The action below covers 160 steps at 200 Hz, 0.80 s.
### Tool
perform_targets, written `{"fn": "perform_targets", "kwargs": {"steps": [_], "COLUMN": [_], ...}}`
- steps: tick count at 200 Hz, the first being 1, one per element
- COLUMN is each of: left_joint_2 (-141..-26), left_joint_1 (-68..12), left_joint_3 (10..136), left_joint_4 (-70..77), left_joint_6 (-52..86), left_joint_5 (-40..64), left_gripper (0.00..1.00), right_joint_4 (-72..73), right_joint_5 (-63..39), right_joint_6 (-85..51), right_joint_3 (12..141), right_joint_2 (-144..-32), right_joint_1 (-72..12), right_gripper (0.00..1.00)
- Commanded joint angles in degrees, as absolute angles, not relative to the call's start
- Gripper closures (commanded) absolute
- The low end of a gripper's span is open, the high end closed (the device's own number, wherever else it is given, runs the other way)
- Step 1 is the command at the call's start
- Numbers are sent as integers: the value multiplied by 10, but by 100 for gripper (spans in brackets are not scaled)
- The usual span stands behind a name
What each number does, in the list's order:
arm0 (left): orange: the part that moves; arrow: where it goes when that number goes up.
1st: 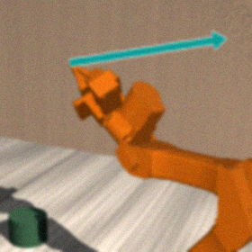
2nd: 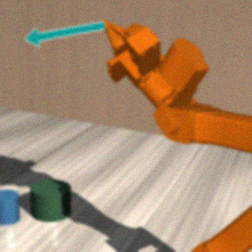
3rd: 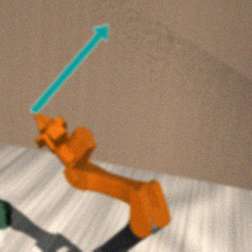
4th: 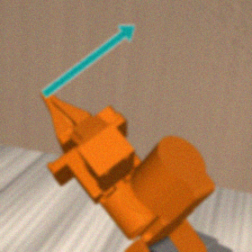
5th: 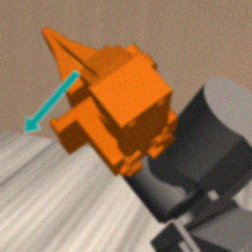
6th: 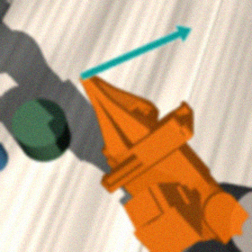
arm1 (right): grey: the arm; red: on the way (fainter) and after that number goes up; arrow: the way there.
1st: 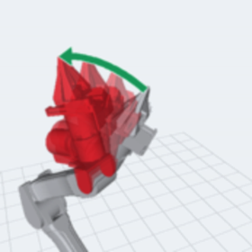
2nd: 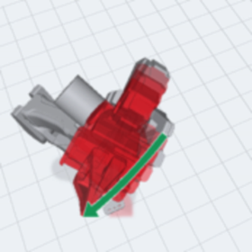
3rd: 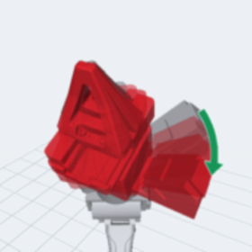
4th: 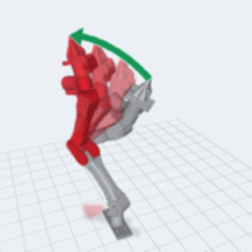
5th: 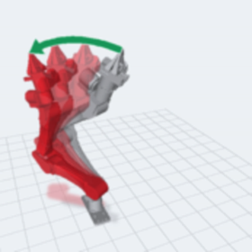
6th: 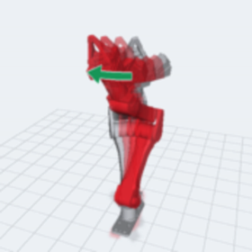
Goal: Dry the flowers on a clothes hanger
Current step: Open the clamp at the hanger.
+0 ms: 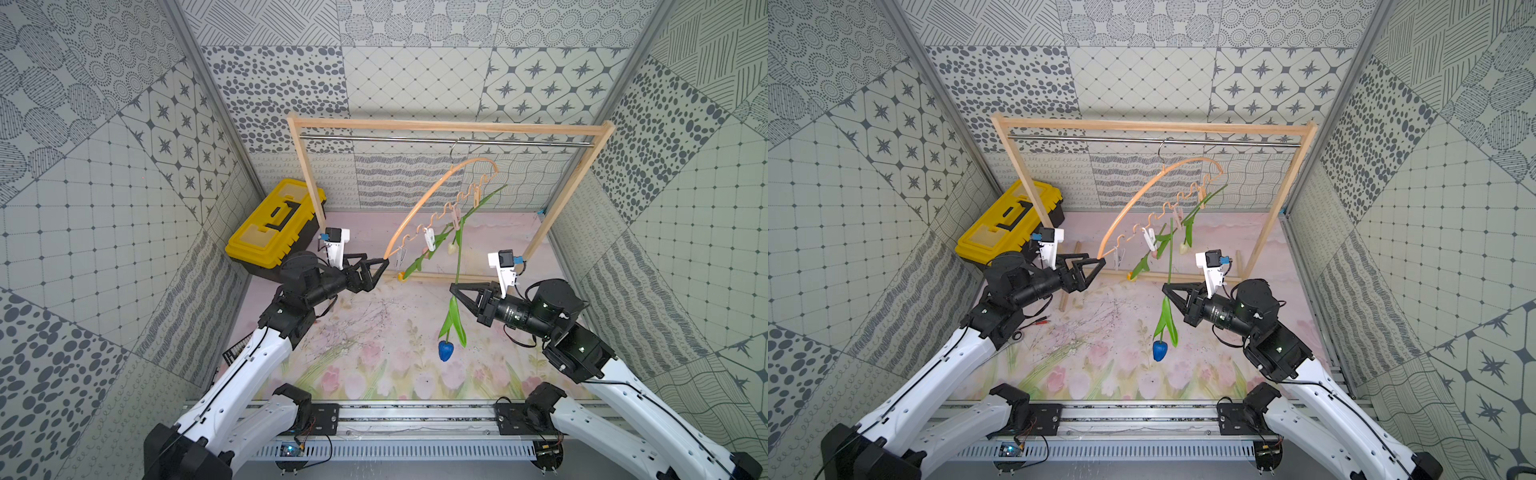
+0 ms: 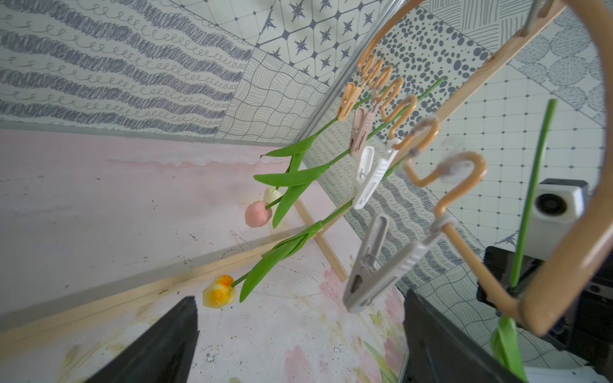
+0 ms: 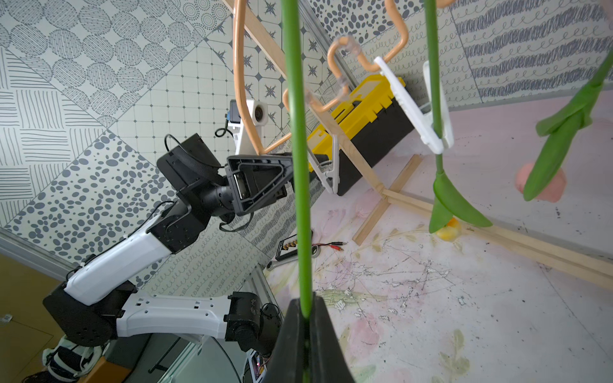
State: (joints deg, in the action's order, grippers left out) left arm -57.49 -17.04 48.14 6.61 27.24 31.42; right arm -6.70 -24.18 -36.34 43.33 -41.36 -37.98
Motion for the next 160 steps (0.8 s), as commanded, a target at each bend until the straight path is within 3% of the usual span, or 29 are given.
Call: {"fn": "perform_targets", "kwargs": {"steps": [1,64,93,129,160], "left_joint_2": [-640,-700,-721,-713,-716], "left_joint_1": [-146,-157,-191,-235,-274], "left_joint_3": [547,549,533,512,513], "left_joint_4": [134,201,265,245,268], "left_joint_6": [256,256,292,247,236], "left_joint_5": [622,650,658,617,544], "left_gripper": [1,1,7,8,14], "right_joint_4": [-44,-48,-51,-54,-74], "right_joint_5": [-242,-223,-216,-220,-211], "right_joint_6": [-348,-355,-356,-357,-351], "right_joint_3": [450,458,463,472,479], "right_joint_2": [-418,-433,-443,-457,-460], "right_joint_1": [-387,-390,-391,-391,-392], "right_gripper": [100,100,100,100,100]}}
